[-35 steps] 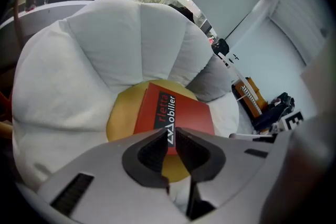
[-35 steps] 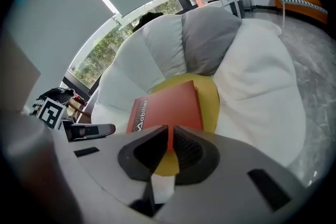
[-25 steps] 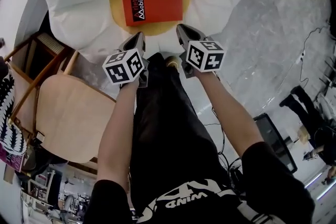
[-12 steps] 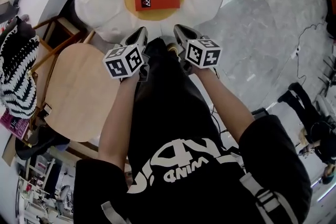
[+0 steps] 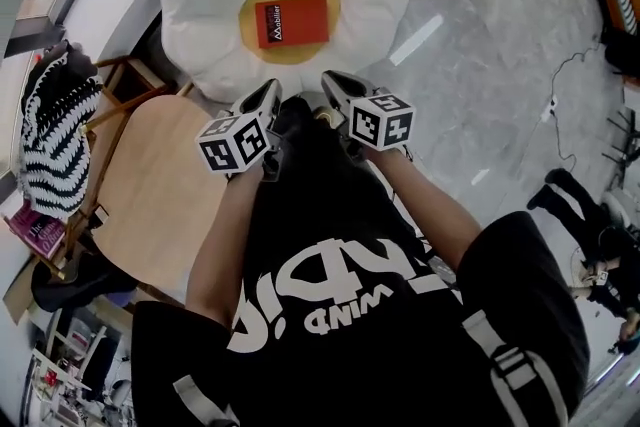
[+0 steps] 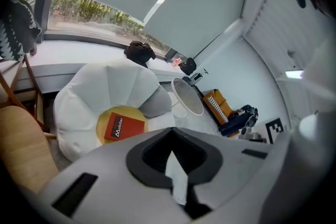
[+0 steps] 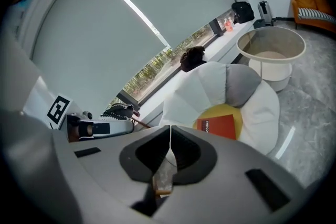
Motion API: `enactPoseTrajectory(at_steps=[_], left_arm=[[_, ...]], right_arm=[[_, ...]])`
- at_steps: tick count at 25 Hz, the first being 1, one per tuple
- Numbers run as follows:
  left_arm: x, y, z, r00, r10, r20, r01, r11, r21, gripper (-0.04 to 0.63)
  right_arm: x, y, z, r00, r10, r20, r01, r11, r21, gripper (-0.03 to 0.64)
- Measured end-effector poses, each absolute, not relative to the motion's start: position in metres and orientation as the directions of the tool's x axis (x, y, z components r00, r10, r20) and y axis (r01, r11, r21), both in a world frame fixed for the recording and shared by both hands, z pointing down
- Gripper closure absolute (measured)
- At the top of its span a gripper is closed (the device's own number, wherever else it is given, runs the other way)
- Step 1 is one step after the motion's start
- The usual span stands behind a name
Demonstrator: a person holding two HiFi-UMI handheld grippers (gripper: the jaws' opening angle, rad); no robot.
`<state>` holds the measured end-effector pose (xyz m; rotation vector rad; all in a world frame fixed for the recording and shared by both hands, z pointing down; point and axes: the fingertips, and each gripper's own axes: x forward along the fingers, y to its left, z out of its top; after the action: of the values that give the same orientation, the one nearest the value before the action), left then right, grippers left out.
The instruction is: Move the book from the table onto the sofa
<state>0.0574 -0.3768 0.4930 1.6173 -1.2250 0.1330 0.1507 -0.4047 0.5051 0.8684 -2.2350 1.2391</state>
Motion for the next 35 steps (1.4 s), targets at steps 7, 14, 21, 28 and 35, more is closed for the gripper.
enactPoseTrajectory(at_steps=[7,14,21,28,35], left_arm=[[0.062,-0.382,0.430,0.483,-0.672,0.561,-0.763,-0.009,0.646,0.586],[0.078,-0.382,0.362,0.531,-0.690,0.492,-0.771,-0.152,0.619,0.586],[0.088,-0.374,0.295,0.578,-0.710,0.404,-0.761,-0.289,0.581,0.586],[0.094,-0.369,0.243,0.602,-0.727,0.330,-0.769,-0.417,0.485,0.586],[0.105,-0.360,0.202,0.647,-0.718,0.257,-0.748,-0.530,0.400,0.586]], right_arm=[[0.154,-0.386,0.447,-0.745,-0.311,0.590,-0.661,0.462,-0.591,0.611],[0.159,-0.382,0.391,-0.785,-0.330,0.524,-0.611,0.545,-0.574,0.611],[0.162,-0.382,0.318,-0.815,-0.403,0.417,-0.577,0.633,-0.516,0.611],[0.173,-0.376,0.251,-0.828,-0.476,0.298,-0.561,0.721,-0.407,0.611],[0.185,-0.376,0.211,-0.818,-0.533,0.216,-0.576,0.750,-0.325,0.611]])
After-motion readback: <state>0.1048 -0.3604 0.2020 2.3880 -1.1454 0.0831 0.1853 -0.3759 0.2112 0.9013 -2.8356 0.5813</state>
